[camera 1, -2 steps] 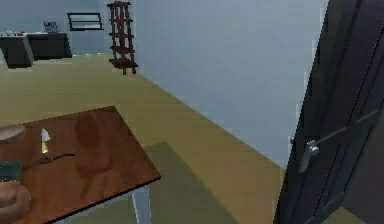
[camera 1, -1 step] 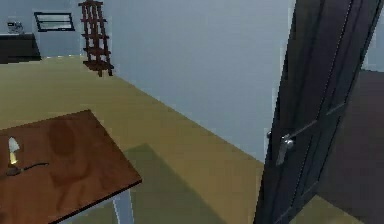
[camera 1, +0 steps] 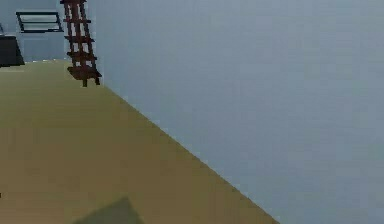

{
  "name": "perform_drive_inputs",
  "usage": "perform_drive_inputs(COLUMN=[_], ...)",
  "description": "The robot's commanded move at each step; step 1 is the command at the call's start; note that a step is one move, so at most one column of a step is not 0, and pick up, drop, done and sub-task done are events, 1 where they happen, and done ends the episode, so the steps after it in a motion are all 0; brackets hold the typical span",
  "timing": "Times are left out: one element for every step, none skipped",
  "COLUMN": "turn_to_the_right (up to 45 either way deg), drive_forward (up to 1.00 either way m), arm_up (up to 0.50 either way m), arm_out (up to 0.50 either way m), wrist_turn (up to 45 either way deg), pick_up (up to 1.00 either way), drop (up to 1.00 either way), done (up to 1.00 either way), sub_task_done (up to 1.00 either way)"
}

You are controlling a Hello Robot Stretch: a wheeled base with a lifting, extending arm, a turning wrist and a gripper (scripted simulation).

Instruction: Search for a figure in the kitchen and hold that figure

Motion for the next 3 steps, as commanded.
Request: perform_drive_inputs(turn_to_the_right=[-36.0,0.0,-6.0], drive_forward=[0.0,1.0,0.0], arm_up=[0.0,0.0,0.0], arm_out=[0.0,0.0,0.0], wrist_turn=[0.0,0.0,0.0], pick_up=[0.0,0.0,0.0], drop=[0.0,0.0,0.0], done=[0.0,0.0,0.0], sub_task_done=[0.0,0.0,0.0])
